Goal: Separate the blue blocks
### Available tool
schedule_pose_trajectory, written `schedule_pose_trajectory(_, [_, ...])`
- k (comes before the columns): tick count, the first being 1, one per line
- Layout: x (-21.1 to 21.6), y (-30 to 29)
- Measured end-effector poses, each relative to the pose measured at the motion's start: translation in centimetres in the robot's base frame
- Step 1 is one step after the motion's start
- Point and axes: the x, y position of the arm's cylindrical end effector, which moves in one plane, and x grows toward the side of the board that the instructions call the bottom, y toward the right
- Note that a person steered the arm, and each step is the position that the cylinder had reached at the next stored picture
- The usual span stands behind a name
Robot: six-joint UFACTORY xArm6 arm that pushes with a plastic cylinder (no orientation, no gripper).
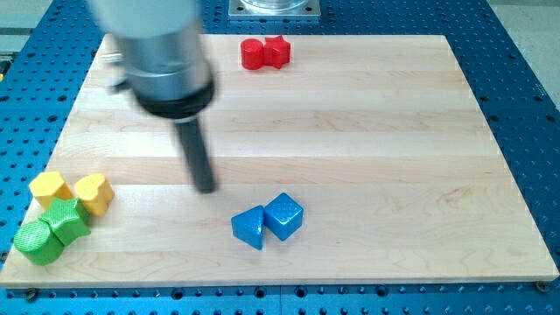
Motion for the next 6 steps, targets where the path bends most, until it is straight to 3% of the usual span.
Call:
schedule_pose_trajectory(1, [-2.6, 14.3])
schedule_pose_trajectory(2, [6.1, 20.1])
schedule_pose_trajectory(3, [12.4, 16.2])
schedule_pose_trajectory(4, [7.5, 11.5])
schedule_pose_trajectory(6, [10.5, 6.6])
